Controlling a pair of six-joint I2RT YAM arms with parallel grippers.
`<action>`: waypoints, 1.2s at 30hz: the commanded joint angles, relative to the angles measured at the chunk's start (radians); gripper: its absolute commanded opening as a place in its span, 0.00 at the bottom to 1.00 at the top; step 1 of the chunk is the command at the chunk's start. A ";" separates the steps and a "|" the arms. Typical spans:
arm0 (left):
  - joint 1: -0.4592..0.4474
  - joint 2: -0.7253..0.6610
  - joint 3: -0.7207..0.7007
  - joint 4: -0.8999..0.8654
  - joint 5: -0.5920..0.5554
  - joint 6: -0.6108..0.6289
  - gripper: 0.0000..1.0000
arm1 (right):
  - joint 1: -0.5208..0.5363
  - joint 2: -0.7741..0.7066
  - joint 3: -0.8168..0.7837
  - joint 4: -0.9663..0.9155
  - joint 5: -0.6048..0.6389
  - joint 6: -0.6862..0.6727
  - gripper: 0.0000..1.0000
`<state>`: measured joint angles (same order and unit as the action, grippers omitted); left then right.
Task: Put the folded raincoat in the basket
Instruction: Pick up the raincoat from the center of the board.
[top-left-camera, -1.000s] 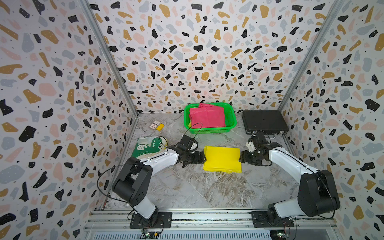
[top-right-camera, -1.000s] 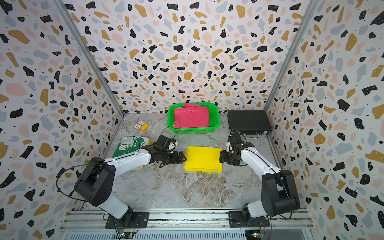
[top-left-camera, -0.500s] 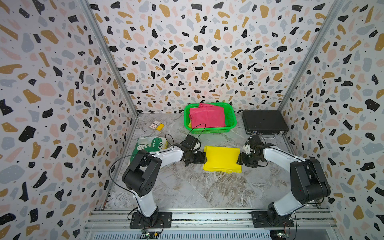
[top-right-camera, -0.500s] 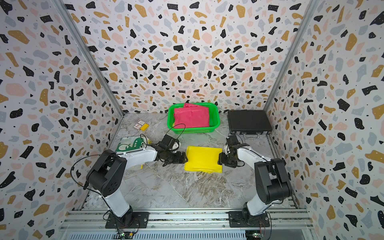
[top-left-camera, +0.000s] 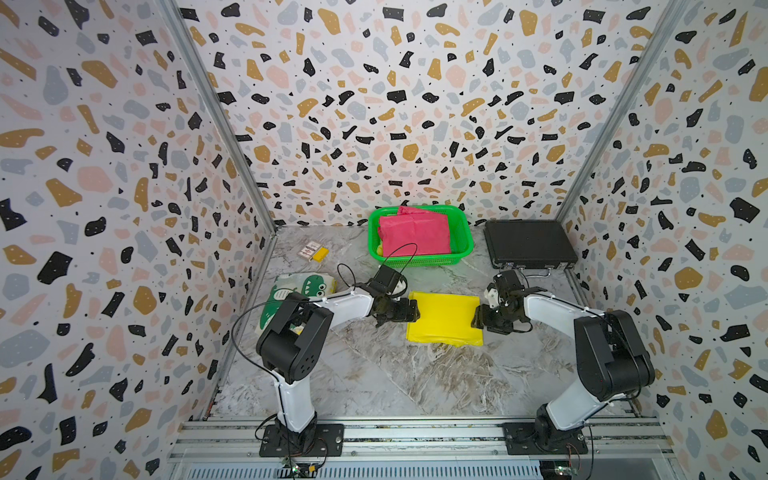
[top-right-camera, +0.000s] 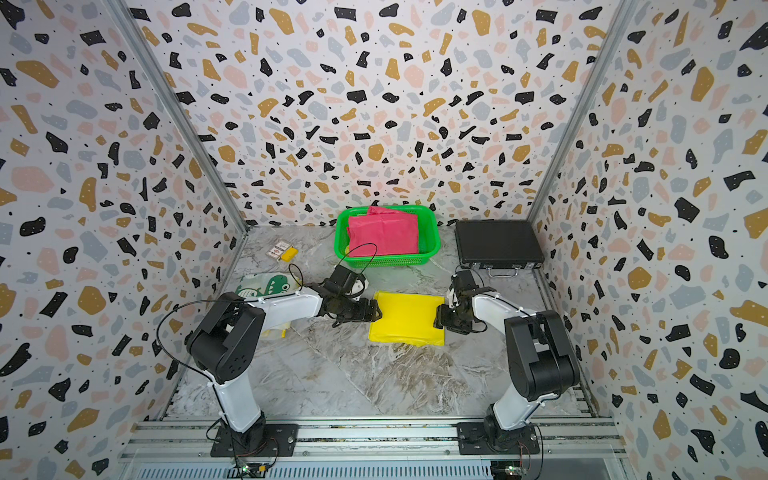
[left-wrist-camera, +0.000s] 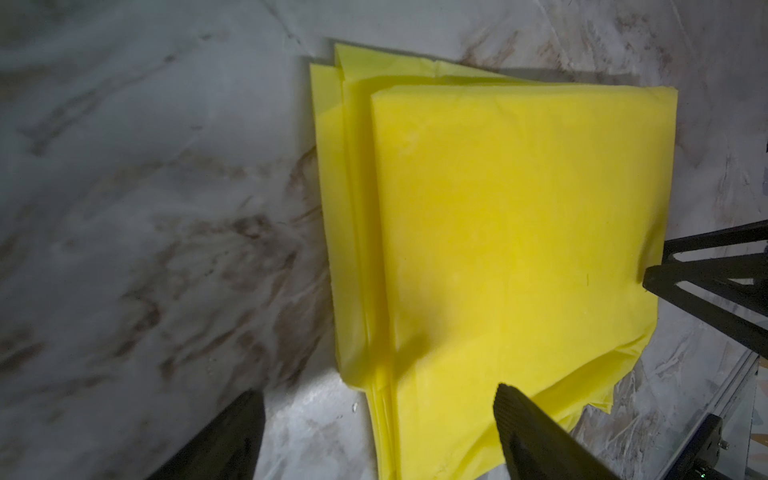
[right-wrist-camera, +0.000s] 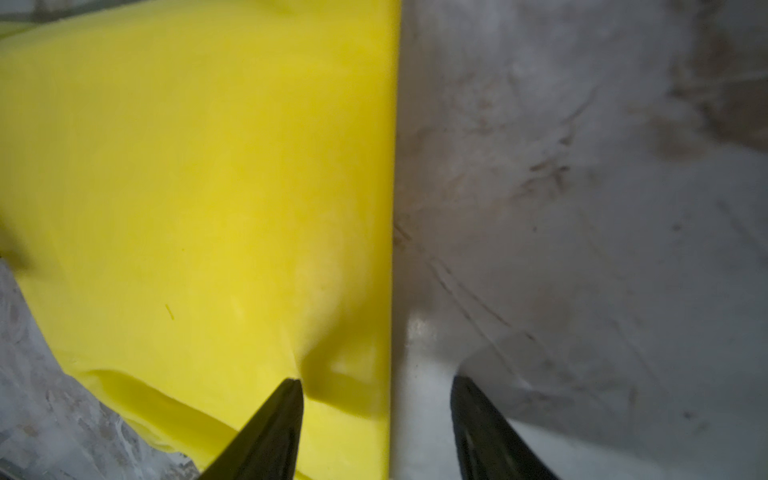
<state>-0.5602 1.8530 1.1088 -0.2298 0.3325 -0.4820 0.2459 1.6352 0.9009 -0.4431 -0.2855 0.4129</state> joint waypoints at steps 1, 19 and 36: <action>-0.012 0.054 0.007 -0.026 0.006 0.002 0.89 | -0.004 0.034 -0.021 0.002 0.000 0.010 0.61; -0.039 0.127 0.048 -0.029 0.014 -0.008 0.74 | 0.045 0.061 -0.019 0.024 0.007 0.041 0.54; -0.044 0.110 0.068 -0.060 0.017 0.007 0.00 | 0.095 0.026 -0.002 0.014 0.011 0.053 0.14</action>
<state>-0.5911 1.9415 1.1725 -0.2306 0.3405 -0.4820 0.3248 1.6596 0.9024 -0.3740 -0.2695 0.4671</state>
